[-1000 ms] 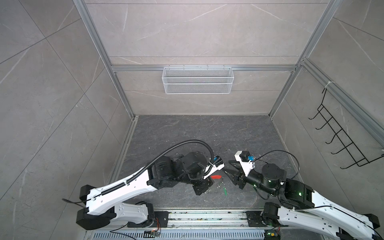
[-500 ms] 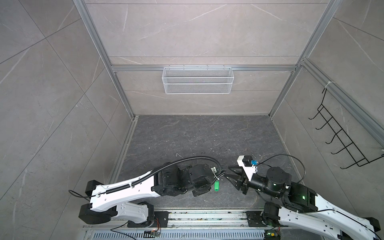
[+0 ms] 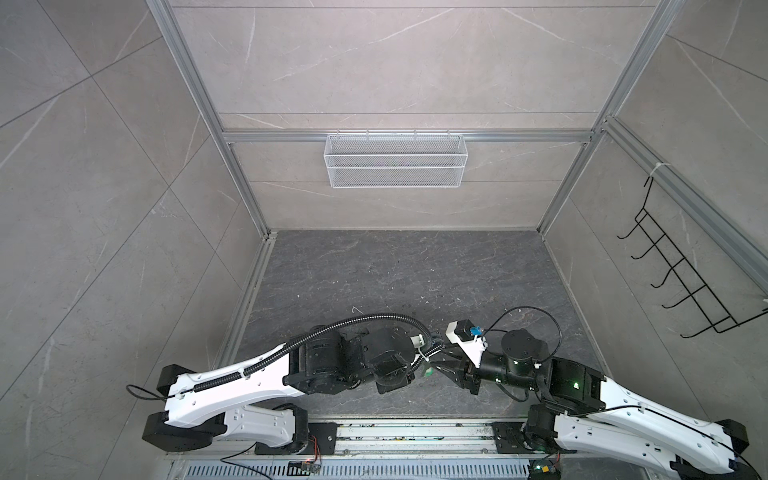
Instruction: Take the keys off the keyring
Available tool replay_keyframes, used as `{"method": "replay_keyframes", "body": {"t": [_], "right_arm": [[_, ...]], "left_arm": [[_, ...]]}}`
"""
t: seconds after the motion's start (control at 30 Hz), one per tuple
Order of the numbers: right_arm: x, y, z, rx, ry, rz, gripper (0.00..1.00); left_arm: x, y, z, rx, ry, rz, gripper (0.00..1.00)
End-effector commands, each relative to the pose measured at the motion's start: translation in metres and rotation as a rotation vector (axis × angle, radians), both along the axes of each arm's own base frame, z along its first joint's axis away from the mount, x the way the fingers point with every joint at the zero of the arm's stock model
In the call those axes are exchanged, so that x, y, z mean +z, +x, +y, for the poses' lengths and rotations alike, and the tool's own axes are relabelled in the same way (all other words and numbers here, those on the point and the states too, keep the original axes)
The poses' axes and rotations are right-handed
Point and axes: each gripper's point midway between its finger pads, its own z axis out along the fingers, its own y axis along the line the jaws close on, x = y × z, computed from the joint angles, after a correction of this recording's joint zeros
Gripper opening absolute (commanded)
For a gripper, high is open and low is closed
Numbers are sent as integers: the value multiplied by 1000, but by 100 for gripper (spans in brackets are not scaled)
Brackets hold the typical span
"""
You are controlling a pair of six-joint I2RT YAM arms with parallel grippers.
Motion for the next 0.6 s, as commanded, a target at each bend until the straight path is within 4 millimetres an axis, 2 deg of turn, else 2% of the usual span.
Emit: {"method": "replay_keyframes", "body": {"t": [0.0,0.1,0.3,0.57], "right_arm": [[3,2,1,-5,24,-35,46],[4,3,-2,-16,29,-44,46],[1,10,-5,-56,27,-51,39],[-4,17,-3,-89,32,-71,43]], "left_arm": [[7,-2,3,-13,-20,-4,0],[7,-2,4,-9,-23,-2,0],[6,-1,5,-2,-15,-2,0],[7,0,4,30,-24,13,0]]}}
